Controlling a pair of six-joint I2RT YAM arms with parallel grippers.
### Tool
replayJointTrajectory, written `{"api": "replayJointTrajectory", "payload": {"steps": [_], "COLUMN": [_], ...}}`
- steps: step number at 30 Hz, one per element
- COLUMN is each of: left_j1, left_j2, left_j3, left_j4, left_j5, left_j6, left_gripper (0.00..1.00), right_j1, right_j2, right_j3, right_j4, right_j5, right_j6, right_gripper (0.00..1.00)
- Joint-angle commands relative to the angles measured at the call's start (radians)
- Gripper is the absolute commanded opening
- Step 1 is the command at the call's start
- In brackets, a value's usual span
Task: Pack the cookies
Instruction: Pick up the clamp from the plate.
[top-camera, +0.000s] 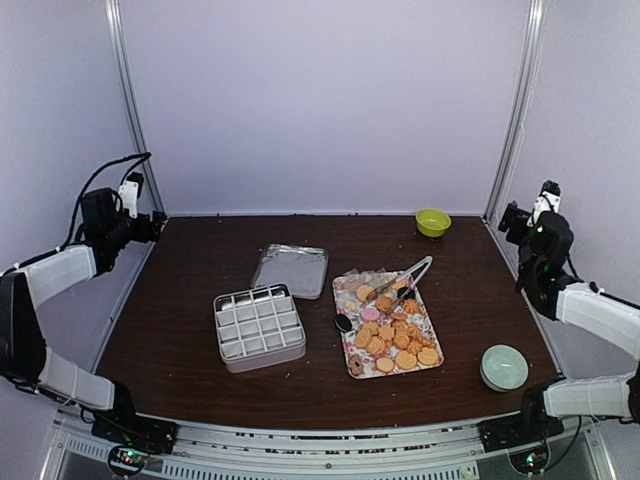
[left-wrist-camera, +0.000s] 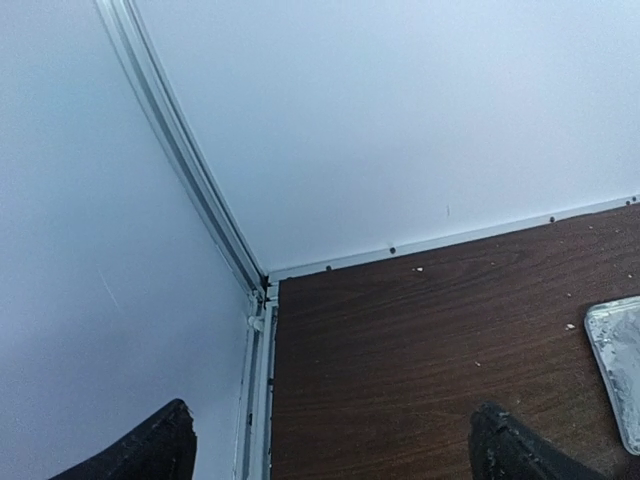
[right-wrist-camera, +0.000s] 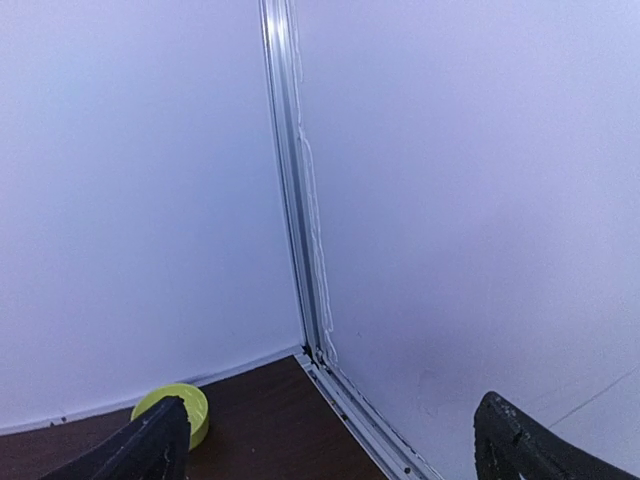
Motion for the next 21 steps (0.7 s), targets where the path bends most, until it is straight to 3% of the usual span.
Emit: {"api": "replayJointTrajectory", "payload": {"steps": [1, 4, 6, 10, 14, 17, 21], "left_j1": [0.006, 0.006, 0.006, 0.006, 0.003, 0.004, -0.003], "left_j2": [-0.046, -0.077, -0.092, -0.091, -0.103, -0.115, -0.105], "left_j3": [0.135, 0.194, 0.222, 0.296, 0.318, 0.315, 0.335], "left_j4": [-0.492, -0.625, -0.689, -0.838, -0.923, -0.945, -1.01], "left_j5": [0.11, 0.185, 0.22, 0.256, 0.301, 0.327, 0.359], "left_j6": [0.086, 0.124, 0.145, 0.186, 0.236, 0.259, 0.305], "left_gripper": [0.98, 0.98, 0.98, 0.98, 0.98, 0.98, 0.98], "right_j1": [-0.001, 0.0, 0.032, 0.154, 0.288, 0.359, 0.388], "right_j2": [-0.01, 0.023, 0.069, 0.189, 0.388, 0.523, 0.581], "right_j3": [0.204, 0.328, 0.385, 0.44, 0.54, 0.649, 0.691], "right_j4": [-0.44, -0.575, -0.629, -0.686, -0.867, -1.003, -1.041], "right_j5": [-0.04, -0.358, -0.469, -0.503, -0.486, -0.458, -0.585], "right_j6": [0.144, 0.107, 0.049, -0.098, -0.365, -0.518, -0.642], "right_gripper": [1.0, 1.0, 1.0, 0.99, 0.85, 0.8, 0.81]}}
